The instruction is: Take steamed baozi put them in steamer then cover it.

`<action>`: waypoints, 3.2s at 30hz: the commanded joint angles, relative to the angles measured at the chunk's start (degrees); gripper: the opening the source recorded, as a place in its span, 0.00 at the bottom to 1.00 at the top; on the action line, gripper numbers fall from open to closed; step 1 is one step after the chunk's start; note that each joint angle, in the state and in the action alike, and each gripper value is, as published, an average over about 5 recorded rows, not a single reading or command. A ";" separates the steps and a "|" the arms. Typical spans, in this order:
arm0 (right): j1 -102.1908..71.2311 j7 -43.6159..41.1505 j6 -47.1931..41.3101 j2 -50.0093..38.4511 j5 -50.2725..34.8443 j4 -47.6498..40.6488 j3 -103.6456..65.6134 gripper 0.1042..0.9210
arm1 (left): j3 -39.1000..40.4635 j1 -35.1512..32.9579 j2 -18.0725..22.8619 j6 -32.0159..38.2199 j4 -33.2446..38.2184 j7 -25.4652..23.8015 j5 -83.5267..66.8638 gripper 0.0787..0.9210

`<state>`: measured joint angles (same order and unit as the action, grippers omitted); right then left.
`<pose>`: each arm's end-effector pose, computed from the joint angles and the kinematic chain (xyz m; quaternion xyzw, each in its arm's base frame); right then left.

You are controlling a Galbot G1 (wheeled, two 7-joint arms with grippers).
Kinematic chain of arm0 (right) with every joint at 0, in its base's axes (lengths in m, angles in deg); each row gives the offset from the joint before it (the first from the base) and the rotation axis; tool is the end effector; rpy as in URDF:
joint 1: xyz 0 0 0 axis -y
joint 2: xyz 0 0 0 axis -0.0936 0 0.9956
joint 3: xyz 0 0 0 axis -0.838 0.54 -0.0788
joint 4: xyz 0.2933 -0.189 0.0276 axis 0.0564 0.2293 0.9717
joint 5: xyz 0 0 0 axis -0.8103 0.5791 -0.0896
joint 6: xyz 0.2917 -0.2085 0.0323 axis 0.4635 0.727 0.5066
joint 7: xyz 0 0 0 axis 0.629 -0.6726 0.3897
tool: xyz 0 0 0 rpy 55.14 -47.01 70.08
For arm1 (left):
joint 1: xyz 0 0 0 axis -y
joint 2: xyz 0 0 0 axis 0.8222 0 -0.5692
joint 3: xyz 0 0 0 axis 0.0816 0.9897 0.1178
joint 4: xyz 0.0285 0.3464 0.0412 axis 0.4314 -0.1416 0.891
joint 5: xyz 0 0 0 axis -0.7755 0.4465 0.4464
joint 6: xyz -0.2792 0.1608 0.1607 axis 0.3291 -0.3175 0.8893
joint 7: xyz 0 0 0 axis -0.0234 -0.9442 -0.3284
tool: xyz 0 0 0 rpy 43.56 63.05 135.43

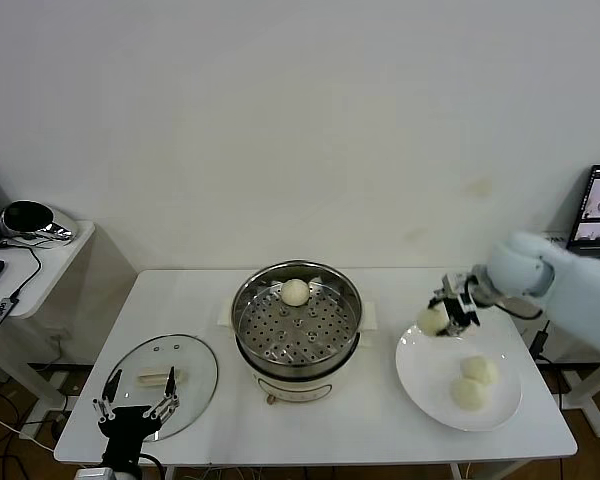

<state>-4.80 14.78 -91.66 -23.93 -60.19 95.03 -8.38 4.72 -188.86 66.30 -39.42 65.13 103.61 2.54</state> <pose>0.4833 -0.0844 -0.0417 0.4852 -0.5894 0.5689 0.3057 0.1241 0.0511 -0.2712 0.0634 -0.9930 -0.0579 0.0805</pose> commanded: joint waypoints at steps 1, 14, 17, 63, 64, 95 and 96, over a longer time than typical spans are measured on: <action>21.86 4.72 -8.15 14.95 -19.47 3.03 11.85 0.62 | 0.02 0.23 -0.07 -0.02 -0.13 0.01 -0.05 0.88; 8.73 15.18 -17.65 37.14 -30.37 -6.08 10.34 0.63 | -0.64 1.26 -0.10 -0.02 -1.38 0.15 -0.75 0.88; 5.76 16.48 -18.84 39.92 -30.29 -7.96 10.17 0.63 | -0.76 1.44 0.08 -0.02 -1.38 0.17 -0.76 0.88; 13.22 -2.88 -5.52 23.69 -13.43 -4.26 7.82 0.88 | -0.40 1.18 0.83 0.05 -0.26 0.18 -0.43 0.88; 14.30 -4.22 -4.53 21.01 -12.63 -2.36 7.96 0.88 | -0.36 1.17 0.80 0.03 -0.20 0.17 -0.39 0.88; -28.10 -6.91 12.09 -24.10 21.75 11.30 -12.33 0.88 | 0.19 -0.86 0.83 0.25 -0.68 0.13 1.13 0.88; -32.51 -6.69 11.98 -24.38 22.30 11.11 -15.98 0.88 | 0.22 -0.91 0.89 0.25 -0.68 0.14 1.24 0.88</action>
<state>-11.19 7.46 -82.74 -39.36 -46.80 104.89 -5.93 4.94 -189.63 67.19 -39.18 64.46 103.74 3.66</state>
